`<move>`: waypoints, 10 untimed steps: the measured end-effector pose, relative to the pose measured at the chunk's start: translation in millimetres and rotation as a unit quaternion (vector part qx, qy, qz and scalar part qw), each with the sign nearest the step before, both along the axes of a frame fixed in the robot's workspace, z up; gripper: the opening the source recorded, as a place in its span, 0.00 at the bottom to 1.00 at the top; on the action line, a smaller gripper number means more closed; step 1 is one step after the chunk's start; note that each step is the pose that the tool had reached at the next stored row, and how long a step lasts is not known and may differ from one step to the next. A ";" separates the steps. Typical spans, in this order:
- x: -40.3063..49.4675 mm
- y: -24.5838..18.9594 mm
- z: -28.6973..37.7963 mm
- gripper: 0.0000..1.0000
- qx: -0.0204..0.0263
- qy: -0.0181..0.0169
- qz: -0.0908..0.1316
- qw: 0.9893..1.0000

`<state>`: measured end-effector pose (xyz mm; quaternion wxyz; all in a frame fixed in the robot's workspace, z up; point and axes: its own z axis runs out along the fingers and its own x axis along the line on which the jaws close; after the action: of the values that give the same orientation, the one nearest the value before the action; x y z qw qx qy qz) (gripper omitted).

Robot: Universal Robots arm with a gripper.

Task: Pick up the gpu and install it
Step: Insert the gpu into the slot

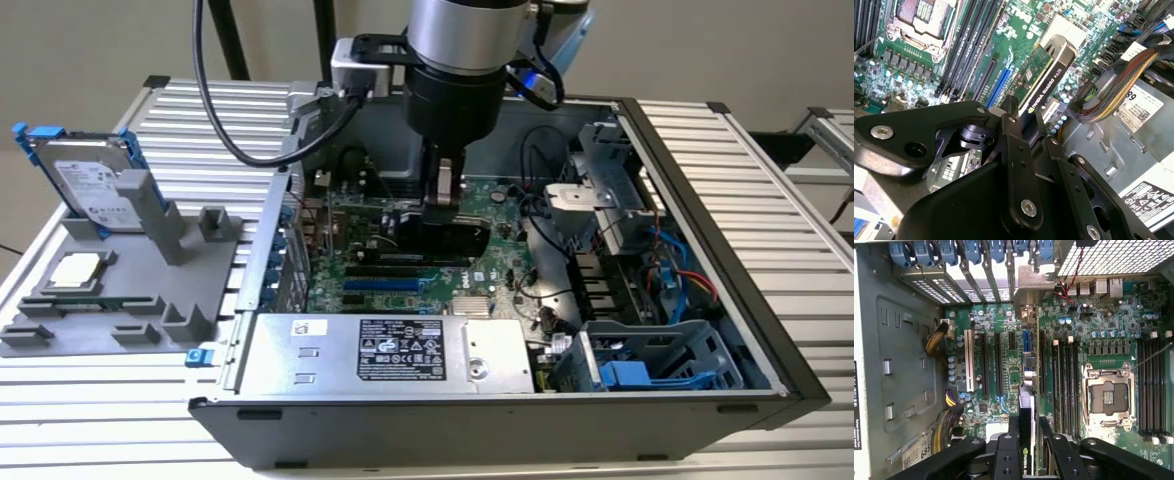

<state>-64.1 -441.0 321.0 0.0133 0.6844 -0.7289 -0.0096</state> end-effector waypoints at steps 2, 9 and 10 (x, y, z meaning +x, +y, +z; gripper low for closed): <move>-0.4 0.0 -0.2 0.00 0.000 0.000 0.000 1.000; -1.5 0.0 -1.2 0.00 0.000 0.000 0.000 1.000; -1.6 0.0 -1.3 0.00 0.000 0.000 0.000 1.000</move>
<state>-65.7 -441.0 319.7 0.0134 0.6844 -0.7290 -0.0096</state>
